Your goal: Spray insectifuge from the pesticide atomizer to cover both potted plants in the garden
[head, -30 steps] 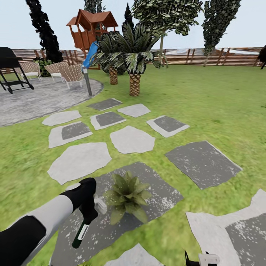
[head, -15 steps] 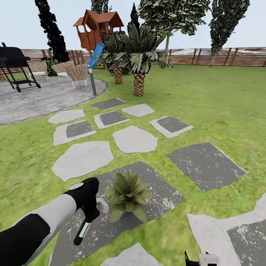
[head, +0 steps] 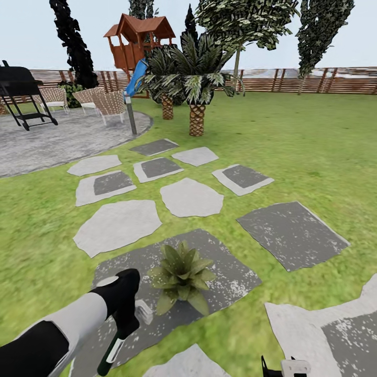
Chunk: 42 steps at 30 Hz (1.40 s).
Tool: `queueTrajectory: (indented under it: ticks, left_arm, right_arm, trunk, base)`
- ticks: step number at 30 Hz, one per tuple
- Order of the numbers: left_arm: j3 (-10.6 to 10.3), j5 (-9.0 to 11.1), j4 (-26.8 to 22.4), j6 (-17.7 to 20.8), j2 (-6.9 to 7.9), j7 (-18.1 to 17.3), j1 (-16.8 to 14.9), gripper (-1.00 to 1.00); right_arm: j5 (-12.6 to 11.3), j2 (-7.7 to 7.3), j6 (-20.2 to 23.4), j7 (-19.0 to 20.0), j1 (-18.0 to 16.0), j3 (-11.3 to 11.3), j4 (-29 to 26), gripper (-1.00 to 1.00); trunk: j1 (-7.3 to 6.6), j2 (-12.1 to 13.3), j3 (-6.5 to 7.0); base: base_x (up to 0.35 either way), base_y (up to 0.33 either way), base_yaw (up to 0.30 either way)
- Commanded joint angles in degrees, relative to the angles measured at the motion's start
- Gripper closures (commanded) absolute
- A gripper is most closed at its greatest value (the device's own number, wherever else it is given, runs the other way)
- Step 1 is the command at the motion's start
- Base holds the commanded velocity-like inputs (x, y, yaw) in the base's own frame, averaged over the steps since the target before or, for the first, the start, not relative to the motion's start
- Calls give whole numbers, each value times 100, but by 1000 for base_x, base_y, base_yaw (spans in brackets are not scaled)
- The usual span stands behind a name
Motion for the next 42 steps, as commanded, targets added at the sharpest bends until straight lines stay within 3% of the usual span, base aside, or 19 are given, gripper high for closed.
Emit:
queueTrajectory:
  ticks: [1, 13, 30, 37, 42]
  left_arm:
    - [3, -48, -13, 37, 17, -63, 0, 100]
    - [26, -48, -168, 50, 15, -64, -61, 100]
    - [38, -54, -330, 46, -21, -21, -21, 100]
    - [32, -57, -311, 46, 44, -4, -7, 100]
    - [35, -57, -260, 53, 43, 295, -7, 100]
  right_arm:
    - [37, 0, -11, -39, -3, 1, 3, -100]
    - [22, 1, -11, -40, -3, 1, 2, -100]
    - [22, 0, -11, -40, -3, 1, 2, -100]
    - [22, 6, -11, -40, -3, 1, 4, -100]
    - [22, 5, -11, -40, -3, 1, 6, -100]
  trunk:
    - [-1, -2, -5]
    - [-1, -2, -5]
    - [-1, -2, -5]
    - [-1, -2, -5]
    - [-1, -2, -5]
  base:
    - [0, 0, 0]
    - [47, 0, 1]
    - [54, -4, 167]
    - [0, -243, 54]
    - [0, -271, 261]
